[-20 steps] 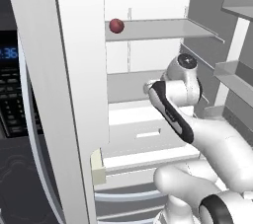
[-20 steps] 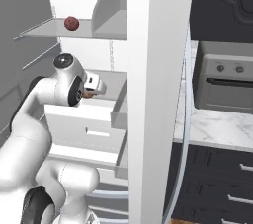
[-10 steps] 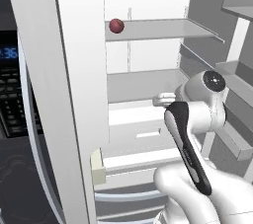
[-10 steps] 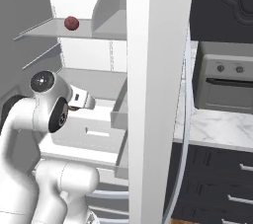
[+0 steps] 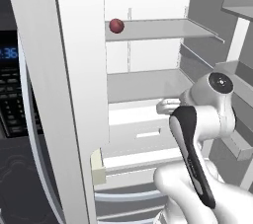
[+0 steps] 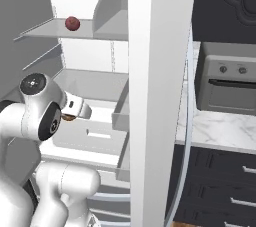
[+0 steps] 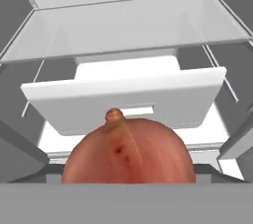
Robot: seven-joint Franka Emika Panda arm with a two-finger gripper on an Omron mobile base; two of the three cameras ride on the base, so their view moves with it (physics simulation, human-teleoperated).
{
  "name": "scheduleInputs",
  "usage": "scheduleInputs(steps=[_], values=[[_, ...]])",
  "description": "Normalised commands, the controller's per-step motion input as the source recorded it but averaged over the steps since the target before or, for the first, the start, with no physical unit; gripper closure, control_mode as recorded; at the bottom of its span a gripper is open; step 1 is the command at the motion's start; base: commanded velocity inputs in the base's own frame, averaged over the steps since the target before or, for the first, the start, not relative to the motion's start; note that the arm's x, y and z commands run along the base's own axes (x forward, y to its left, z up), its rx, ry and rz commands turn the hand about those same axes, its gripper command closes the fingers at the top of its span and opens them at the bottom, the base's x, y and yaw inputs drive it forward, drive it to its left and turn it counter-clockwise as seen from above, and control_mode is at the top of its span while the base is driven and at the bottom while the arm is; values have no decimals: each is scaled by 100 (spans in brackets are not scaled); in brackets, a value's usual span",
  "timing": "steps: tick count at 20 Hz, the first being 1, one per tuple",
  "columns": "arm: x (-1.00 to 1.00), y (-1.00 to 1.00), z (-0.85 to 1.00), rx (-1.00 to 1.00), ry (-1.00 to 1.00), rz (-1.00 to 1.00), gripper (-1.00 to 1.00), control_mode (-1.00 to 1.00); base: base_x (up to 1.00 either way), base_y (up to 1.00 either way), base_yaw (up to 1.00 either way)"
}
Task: Grab the onions from the fridge, place them in the blender, close the lid, and turn on the blender to create a marinade.
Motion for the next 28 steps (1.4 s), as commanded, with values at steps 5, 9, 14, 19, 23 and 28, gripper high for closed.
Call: scheduleInputs(steps=[5,9,14,19,23,28], values=[[-6,0,-4,0,0,0,100,100,-79,14,0],[0,0,0,0,0,0,100,100,-100,27,0],[0,0,0,0,0,0,100,100,-100,41,-17],[0,0,0,0,0,0,100,100,-100,51,-39],[0,0,0,0,0,0,100,100,-86,41,-68],[0,0,0,0,0,0,100,100,-56,13,-87]])
